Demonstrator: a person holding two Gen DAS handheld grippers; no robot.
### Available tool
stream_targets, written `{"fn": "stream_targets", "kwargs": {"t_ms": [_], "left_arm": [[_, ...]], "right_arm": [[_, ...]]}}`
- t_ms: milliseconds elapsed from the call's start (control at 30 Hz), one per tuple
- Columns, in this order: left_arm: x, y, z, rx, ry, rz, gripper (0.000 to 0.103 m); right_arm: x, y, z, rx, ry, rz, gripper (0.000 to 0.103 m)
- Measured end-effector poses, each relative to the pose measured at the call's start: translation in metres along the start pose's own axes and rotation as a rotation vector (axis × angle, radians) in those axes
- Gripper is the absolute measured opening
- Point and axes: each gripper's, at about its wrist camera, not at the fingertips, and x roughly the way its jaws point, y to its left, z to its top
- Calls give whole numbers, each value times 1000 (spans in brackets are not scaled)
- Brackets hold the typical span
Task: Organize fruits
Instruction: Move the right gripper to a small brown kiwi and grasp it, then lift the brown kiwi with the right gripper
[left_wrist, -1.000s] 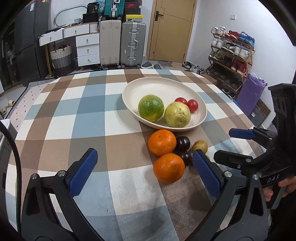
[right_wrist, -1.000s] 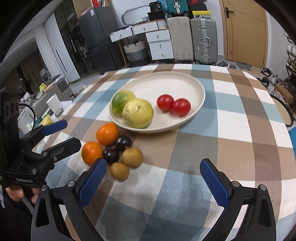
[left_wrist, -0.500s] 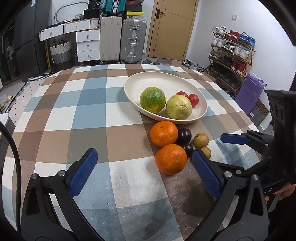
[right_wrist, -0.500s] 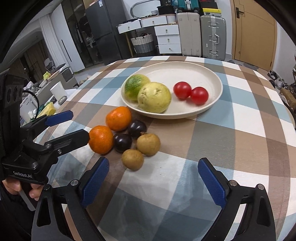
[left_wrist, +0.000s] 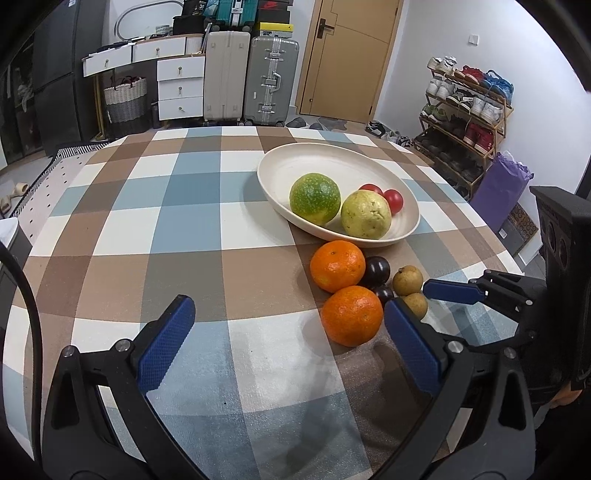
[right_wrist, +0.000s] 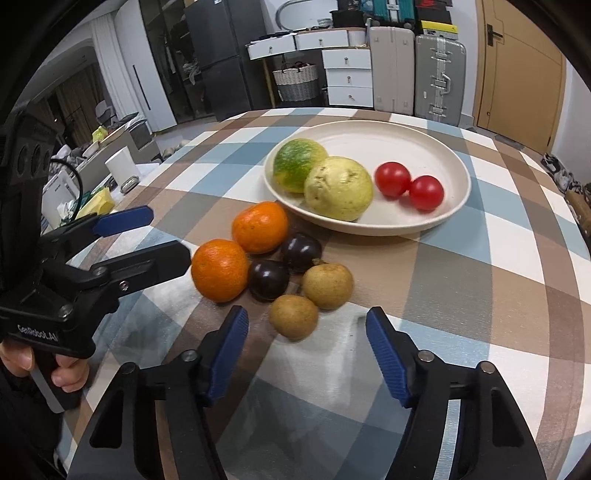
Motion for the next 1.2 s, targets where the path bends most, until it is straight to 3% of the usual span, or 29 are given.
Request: {"fn": "stream_targets", "kwargs": {"t_ms": [433,500,800,1200], "left_arm": [[2,0,-2,3,12,13,102],[3,-2,-3,6,16,16,102],[7,-9,-2,10,28,9,102],[20,-22,-3,39,71,-10,102]], "right_arm": [[0,12,-2,-33,-6,-8,37],[-1,9,-2,-25,-6,1,27],[-11,4,-2,-10,-37,42,27],[-28,-14,-1,28,-84,19,27]]}}
